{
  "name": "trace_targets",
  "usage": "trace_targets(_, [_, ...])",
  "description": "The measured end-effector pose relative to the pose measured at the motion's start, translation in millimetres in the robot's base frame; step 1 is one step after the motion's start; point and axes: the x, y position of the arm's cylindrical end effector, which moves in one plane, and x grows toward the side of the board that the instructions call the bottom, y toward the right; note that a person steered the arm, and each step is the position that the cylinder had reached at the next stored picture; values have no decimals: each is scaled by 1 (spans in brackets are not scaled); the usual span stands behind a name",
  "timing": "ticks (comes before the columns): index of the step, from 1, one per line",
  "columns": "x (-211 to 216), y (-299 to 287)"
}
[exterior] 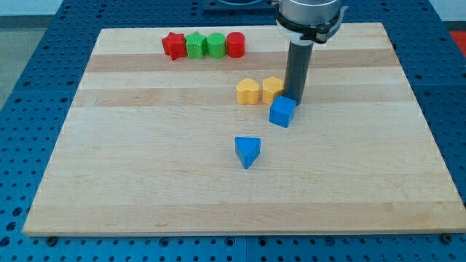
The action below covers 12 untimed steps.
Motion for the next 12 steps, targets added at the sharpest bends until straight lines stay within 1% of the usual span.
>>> trace_targets(4, [0, -57])
trace_targets(7, [22, -57])
trace_targets(12, [19, -46])
